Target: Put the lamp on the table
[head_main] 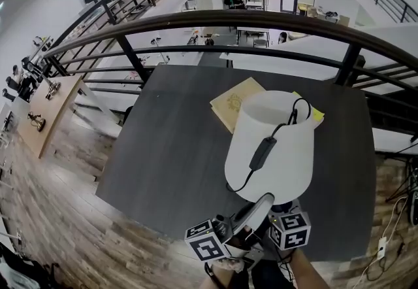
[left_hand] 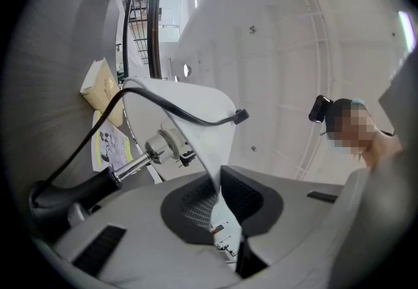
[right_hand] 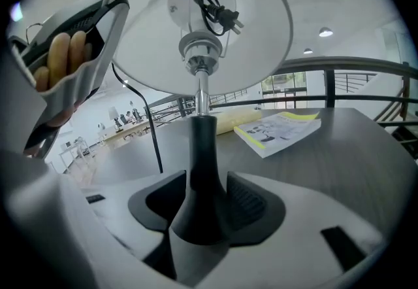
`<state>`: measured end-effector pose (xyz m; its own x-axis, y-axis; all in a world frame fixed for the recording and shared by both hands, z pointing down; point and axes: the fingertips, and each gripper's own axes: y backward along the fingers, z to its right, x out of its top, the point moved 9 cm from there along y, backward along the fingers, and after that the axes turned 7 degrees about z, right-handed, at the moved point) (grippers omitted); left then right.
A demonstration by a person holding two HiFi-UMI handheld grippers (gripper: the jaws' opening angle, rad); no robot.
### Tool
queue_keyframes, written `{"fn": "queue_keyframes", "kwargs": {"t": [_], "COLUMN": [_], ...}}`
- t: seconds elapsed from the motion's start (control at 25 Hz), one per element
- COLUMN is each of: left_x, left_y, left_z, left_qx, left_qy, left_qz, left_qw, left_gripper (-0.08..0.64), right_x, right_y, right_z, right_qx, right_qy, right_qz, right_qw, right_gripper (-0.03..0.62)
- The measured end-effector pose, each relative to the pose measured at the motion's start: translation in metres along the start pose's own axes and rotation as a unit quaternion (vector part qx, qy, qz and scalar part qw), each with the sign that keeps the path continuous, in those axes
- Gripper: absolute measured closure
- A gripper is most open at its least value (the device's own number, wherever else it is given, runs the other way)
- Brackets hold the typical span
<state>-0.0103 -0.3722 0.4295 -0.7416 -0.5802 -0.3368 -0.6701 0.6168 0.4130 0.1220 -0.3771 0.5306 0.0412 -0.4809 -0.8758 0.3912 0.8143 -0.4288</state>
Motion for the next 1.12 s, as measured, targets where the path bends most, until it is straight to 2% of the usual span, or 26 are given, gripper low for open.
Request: {"fn": "queue_keyframes", "kwargs": {"t": [0.36,1.12], "left_x": [-0.010,-0.028], "left_y": [0.010,0.041], "left_z": [-0.002,0.006], "left_qx": [0.003,0.009], "left_qy": [0.000,0.005], "left_qz": [-0.008,-0.006], "left_qw": [1.0000,0.9999], "left_gripper": [0.499,0.477], "right_x": [-0.018,-0.035], "right_y": [0.022,0.054], "right_z": [0.004,-0.009], "right_qx": [-0.023,-0.034], "right_qy": [-0.022,-0.027], "right_qz": [-0.004,-0.013], "right_qw": [0.999,0.999], "right_gripper": [0.373,0.373]}}
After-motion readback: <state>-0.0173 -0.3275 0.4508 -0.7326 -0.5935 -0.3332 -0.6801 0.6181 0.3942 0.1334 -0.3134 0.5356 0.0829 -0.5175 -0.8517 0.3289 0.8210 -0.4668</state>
